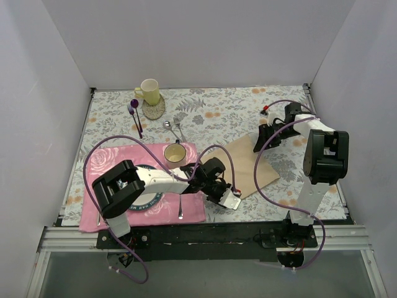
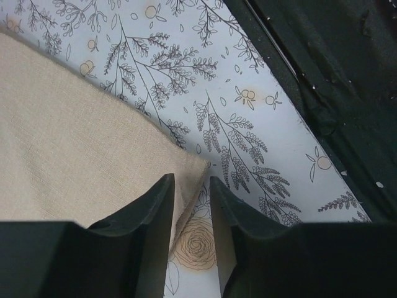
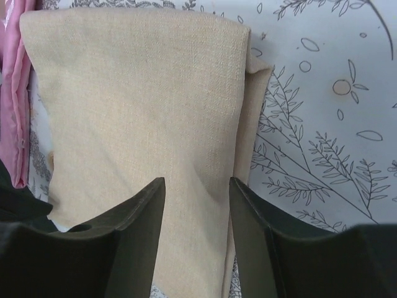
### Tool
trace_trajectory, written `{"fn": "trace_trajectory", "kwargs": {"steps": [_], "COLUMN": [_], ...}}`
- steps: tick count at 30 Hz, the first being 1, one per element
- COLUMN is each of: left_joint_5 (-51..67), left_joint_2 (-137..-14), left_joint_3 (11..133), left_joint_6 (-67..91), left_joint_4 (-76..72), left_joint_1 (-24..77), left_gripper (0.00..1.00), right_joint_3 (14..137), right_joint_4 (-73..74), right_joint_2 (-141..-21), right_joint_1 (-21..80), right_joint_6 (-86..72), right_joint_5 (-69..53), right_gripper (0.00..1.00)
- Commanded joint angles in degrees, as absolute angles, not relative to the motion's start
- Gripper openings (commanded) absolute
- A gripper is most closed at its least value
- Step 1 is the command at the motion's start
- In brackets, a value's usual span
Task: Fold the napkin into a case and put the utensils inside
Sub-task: Pick up the top corner of the square folded napkin from the center of the board, then fold the top corner of the square-folded napkin at the center of the board.
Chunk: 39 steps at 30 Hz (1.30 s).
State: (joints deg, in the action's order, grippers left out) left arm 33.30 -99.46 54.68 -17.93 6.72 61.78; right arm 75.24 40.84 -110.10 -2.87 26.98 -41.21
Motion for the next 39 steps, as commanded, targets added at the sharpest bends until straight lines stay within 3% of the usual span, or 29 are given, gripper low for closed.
{"fn": "trace_trajectory", "kwargs": {"steps": [1, 5, 8, 20, 29, 39], "left_joint_5": [34.54, 34.10, 33.66, 33.66, 35.07, 32.52], "left_joint_2": [-98.70, -98.70, -98.70, -97.46, -110.03, -120.84], "left_joint_3": [54.49, 54.75, 54.93, 62.30, 78.11, 87.61], "left_joint_6": [-18.63, -17.06, -15.65, -6.69, -0.44, 0.88], "left_joint_4": [4.83, 4.39, 3.26, 3.08, 1.15, -4.31], "left_joint_1": [62.49, 62.49, 62.40, 57.31, 48.26, 42.81], "left_gripper": [0.26, 0.15, 0.00, 0.00, 0.00, 0.00], "right_joint_3": [77.52, 78.57, 79.54, 83.05, 86.31, 90.79], "right_joint_4": [37.18, 36.30, 35.86, 38.22, 46.31, 52.47], "right_joint_2": [-110.74, -111.97, -112.59, -111.44, -109.60, -112.50], "right_joint_1": [-2.02, -1.58, -1.58, -1.58, -2.55, -3.52], "right_joint_6": [23.91, 23.12, 22.24, 21.53, 26.98, 31.03], "right_joint_5": [-40.43, -39.90, -39.64, -45.08, -48.25, -53.86], "right_gripper": [0.60, 0.64, 0.68, 0.73, 0.70, 0.69]}}
